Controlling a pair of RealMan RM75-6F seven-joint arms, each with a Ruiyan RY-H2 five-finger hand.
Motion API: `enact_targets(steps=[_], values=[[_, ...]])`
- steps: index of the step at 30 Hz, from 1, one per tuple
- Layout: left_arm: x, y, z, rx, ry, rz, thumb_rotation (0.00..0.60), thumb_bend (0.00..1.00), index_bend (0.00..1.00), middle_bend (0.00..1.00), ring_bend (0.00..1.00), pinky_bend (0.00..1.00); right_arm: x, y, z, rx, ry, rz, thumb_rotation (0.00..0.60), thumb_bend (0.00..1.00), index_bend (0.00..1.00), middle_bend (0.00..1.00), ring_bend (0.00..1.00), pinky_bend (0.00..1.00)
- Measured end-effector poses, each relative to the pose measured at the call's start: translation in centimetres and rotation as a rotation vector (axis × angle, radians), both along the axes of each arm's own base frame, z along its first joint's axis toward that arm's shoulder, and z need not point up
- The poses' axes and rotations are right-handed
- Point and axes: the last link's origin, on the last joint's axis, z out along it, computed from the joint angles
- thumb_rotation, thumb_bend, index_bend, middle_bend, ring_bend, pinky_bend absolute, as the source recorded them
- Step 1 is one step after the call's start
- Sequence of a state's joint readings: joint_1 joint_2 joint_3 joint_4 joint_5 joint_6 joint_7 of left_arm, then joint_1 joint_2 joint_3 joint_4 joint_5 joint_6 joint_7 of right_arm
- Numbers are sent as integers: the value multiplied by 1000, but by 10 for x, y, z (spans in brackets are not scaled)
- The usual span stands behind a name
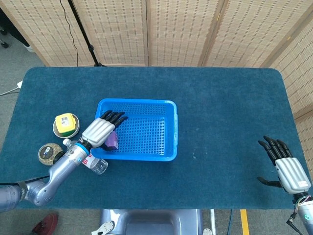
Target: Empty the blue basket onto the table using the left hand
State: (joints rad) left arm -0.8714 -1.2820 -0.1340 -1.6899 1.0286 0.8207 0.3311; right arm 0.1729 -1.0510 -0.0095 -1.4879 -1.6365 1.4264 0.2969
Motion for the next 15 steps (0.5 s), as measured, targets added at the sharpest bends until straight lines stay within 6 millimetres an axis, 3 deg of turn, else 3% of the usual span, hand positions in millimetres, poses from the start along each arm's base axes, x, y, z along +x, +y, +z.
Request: enact_targets(steps=[6, 15], values=[[11, 2, -22, -30, 63, 36, 600, 62, 0, 0, 0, 0, -1, -1, -1, 1, 2, -5, 600, 0, 22, 20, 0, 0], [0, 3, -36, -56, 114, 126, 600, 62, 0, 0, 0, 1, -1, -2, -3, 8, 6, -8, 600, 0, 21, 20, 0, 0]])
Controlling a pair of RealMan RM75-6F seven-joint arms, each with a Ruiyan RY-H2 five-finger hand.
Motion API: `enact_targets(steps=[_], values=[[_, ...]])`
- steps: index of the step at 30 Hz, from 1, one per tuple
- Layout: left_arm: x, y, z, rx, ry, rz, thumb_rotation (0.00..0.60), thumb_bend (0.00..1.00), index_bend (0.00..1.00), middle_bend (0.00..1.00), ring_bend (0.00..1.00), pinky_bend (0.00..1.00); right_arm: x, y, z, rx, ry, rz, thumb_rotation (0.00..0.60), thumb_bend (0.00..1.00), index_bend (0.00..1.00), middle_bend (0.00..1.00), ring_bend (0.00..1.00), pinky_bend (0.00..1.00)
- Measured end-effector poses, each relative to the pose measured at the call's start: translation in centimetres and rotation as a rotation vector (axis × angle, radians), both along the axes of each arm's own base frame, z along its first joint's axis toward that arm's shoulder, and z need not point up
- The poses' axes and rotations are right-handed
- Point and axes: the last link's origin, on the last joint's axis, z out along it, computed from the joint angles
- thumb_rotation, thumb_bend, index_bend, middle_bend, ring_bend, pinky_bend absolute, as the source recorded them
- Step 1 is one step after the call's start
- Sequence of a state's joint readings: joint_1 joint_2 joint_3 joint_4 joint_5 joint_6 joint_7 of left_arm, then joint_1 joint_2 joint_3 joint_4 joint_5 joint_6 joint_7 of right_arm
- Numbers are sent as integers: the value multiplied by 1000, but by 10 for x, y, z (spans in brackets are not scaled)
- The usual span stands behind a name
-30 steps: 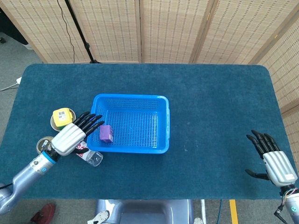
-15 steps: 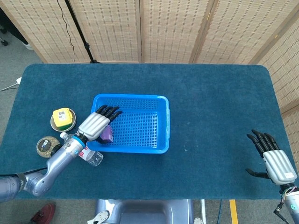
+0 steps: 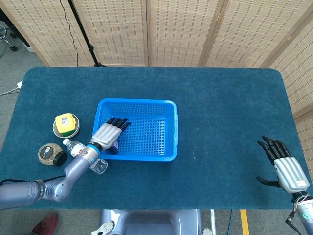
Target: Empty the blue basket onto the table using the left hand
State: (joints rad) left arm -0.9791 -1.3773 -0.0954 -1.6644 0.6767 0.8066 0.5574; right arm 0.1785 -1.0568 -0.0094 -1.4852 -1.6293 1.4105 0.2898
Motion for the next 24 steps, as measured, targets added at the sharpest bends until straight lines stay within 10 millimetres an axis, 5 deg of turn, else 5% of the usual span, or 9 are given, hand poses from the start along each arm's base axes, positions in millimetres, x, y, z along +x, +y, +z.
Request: enact_targets(steps=[10, 13, 16, 18, 21, 24], values=[[-11, 6, -3, 5, 58, 49, 600, 62, 0, 0, 0, 94, -1, -1, -2, 7, 7, -4, 600, 0, 21, 20, 0, 0], [-13, 9, -2, 14, 68, 57, 600, 62, 0, 0, 0, 178, -1, -1, -3, 8, 7, -5, 600, 0, 21, 20, 0, 0], [-14, 10, -3, 16, 72, 59, 600, 122, 17, 0, 5, 362, -1, -1, -4, 10, 8, -6, 600, 0, 20, 21, 0, 0], [-14, 11, -3, 16, 68, 60, 600, 220, 152, 33, 85, 503, -1, -1, -4, 12, 9, -6, 600, 0, 20, 22, 0, 0], [-12, 11, -4, 22, 58, 51, 600, 360, 427, 220, 287, 657, -1, -1, -4, 12, 9, -6, 600, 0, 18, 23, 0, 0], [-11, 11, -5, 26, 48, 39, 600, 478, 563, 352, 392, 698, -1, -1, -4, 12, 9, -6, 600, 0, 16, 24, 0, 0]])
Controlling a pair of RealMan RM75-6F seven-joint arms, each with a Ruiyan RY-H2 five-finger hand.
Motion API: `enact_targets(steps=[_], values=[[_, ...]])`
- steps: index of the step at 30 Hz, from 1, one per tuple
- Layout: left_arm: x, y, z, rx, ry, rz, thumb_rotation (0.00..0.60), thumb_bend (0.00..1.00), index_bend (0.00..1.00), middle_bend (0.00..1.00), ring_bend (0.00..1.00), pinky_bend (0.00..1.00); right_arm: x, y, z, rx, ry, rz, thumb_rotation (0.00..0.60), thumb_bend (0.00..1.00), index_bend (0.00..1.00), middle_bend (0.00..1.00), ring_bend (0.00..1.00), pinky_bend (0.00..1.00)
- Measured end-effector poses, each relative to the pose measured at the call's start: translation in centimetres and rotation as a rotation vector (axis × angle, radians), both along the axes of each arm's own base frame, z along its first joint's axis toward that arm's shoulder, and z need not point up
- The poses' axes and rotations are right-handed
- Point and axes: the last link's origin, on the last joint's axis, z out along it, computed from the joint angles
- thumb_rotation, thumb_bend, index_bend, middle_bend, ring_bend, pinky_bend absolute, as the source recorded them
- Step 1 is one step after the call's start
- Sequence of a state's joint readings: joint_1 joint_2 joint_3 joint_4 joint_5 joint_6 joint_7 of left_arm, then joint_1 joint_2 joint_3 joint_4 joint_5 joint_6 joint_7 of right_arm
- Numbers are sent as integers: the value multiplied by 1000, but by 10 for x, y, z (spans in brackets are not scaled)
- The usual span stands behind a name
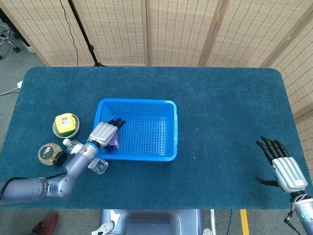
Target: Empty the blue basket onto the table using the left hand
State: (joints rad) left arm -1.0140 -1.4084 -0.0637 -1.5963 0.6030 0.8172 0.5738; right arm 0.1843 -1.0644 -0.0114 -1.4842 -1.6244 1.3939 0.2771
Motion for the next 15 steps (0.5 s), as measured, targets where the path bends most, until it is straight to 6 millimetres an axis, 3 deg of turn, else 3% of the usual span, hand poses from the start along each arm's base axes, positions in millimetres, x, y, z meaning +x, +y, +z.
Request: enact_targets(steps=[9, 15], values=[[2, 1, 3, 39, -12, -38, 600, 583, 660, 432, 441, 711, 0, 0, 0, 0, -1, 0, 600, 0, 15, 25, 0, 0], [4, 2, 7, 65, -32, -55, 600, 596, 675, 447, 456, 715, 0, 0, 0, 1, -1, 2, 600, 0, 15, 25, 0, 0]])
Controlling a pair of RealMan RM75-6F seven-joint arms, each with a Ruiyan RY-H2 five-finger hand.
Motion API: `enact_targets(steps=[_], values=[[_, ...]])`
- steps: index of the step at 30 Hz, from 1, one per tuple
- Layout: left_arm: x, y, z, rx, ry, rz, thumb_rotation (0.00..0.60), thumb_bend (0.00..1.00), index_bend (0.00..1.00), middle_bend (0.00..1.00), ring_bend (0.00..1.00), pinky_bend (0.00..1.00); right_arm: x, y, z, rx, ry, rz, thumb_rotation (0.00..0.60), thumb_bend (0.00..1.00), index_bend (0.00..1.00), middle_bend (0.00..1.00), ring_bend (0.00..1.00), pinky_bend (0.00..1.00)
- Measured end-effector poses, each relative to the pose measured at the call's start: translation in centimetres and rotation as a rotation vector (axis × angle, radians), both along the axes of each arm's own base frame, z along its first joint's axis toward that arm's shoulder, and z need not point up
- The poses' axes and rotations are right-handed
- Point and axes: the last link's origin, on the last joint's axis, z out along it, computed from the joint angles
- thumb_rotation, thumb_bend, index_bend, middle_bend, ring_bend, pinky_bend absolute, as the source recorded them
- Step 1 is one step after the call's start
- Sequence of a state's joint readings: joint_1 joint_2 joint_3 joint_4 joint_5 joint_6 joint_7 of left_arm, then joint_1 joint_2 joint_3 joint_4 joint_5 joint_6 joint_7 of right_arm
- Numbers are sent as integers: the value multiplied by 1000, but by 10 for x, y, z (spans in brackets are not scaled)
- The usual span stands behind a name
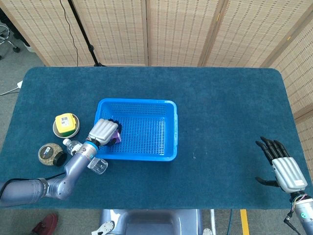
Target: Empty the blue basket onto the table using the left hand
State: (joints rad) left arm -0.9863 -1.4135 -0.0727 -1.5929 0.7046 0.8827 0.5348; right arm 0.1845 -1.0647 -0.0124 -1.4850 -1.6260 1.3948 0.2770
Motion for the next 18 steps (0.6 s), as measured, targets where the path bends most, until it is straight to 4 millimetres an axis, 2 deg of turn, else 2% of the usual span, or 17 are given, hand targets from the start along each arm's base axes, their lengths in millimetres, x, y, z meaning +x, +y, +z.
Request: enact_targets(steps=[5, 9, 18], values=[[7, -1, 8, 22, -39, -27, 600, 596, 682, 453, 466, 715, 1, 0, 0, 0, -2, 2, 600, 0, 15, 25, 0, 0], [20, -5, 19, 42, -94, -74, 600, 593, 691, 460, 476, 715, 1, 1, 0, 2, -3, 2, 600, 0, 15, 25, 0, 0], [58, -40, 51, 44, -222, -282, 600, 589, 692, 460, 476, 715, 2, 2, 0, 2, -1, 9, 600, 0, 15, 25, 0, 0]])
